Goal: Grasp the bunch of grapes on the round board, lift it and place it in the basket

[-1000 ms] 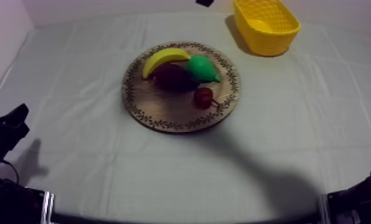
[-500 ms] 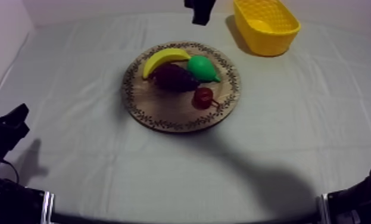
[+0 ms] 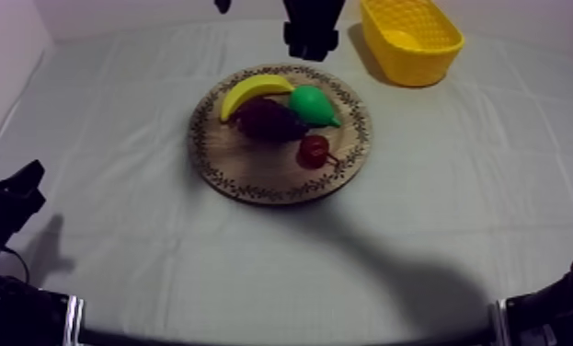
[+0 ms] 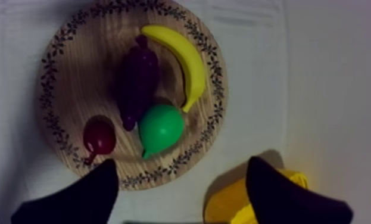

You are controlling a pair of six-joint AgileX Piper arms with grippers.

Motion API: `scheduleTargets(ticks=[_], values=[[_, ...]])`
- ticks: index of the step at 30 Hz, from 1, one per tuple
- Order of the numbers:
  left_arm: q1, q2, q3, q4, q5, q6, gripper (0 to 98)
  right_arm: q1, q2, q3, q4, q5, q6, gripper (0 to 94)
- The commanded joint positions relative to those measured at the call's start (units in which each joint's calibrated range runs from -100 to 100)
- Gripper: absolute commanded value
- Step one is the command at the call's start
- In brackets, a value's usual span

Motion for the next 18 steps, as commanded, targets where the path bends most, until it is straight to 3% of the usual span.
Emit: scheduleTargets(ticks=[1,7,18], values=[[-0.01,0.00,-0.01,0.01,0.02,0.00,0.0,0.09,-0.11,1.27,0.13,-1.47,-0.56,79.7],[-0.01,0.00,-0.01,0.01,0.02,0.00,0.0,0.01,-0.07,2.70,0.57,-3.42,-1.32,87.8],[-0.01,0.00,-0.01,0.01,0.02,0.00,0.0,-0.14,3.14,7.03,0.01,-8.51,-1.74,88.3]])
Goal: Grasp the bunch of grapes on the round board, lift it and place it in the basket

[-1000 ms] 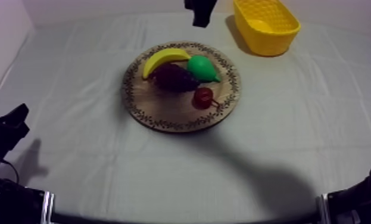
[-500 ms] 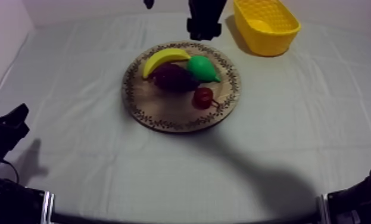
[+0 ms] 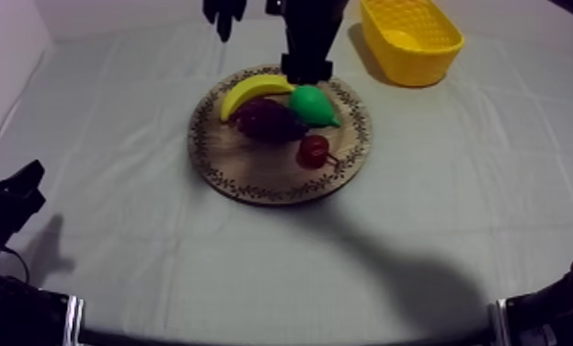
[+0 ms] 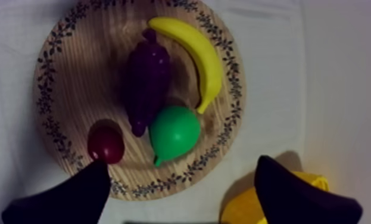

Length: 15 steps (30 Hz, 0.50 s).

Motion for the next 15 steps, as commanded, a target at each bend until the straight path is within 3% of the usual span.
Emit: scheduleTargets(ticks=[1,7,15], values=[[-0.01,0.00,-0.01,0.01,0.02,0.00,0.0,-0.08,1.21,0.96,-0.18,-1.78,-0.25,88.2],[-0.01,0.00,-0.01,0.01,0.02,0.00,0.0,-0.16,6.05,1.59,-0.82,-5.75,-1.20,87.1],[-0.01,0.00,-0.01,0.01,0.02,0.00,0.0,-0.13,14.70,-4.60,-1.30,-6.54,-2.62,86.2]])
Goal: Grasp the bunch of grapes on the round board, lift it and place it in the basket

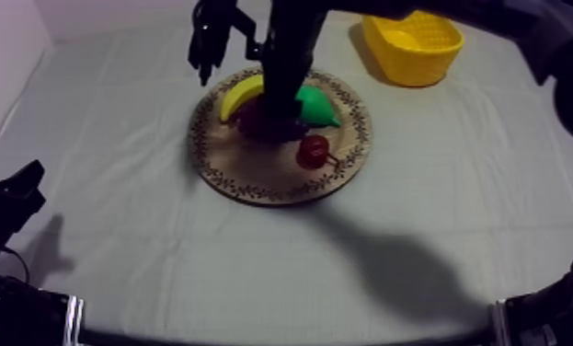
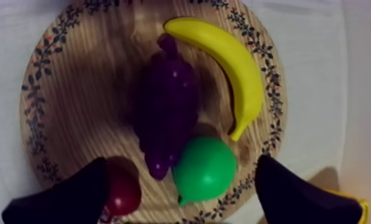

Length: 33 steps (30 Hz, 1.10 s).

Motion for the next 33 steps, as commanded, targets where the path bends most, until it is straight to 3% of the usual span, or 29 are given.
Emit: scheduleTargets(ticks=[1,33], values=[[-0.01,0.00,-0.01,0.01,0.02,0.00,0.0,-0.01,2.39,-1.24,-0.04,-0.03,-0.05,86.0],[-0.01,0.00,-0.01,0.01,0.02,0.00,0.0,0.31,17.00,-8.48,-0.25,-1.63,-0.90,78.7]])
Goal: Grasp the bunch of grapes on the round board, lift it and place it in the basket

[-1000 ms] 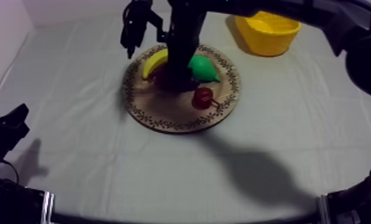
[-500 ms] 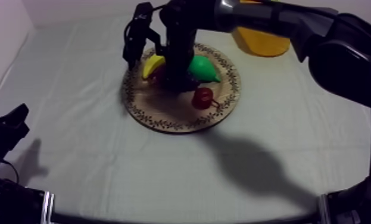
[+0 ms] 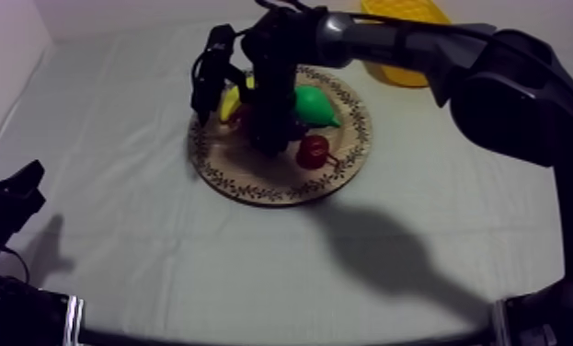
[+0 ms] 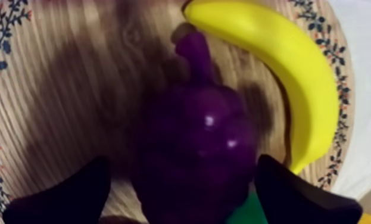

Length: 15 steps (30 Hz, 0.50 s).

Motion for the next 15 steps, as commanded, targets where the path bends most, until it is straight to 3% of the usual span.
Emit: scheduleTargets(ticks=[1,9,15], values=[[-0.01,0.00,-0.01,0.01,0.02,0.00,0.0,-0.15,0.13,-0.06,0.19,-0.12,-0.07,78.3],[-0.01,0.00,-0.01,0.01,0.02,0.00,0.0,0.00,0.13,0.73,-0.69,-1.53,0.77,64.2],[-0.01,0.00,-0.01,0.01,0.02,0.00,0.0,0.35,-0.54,1.75,-1.06,-3.06,1.29,46.6]])
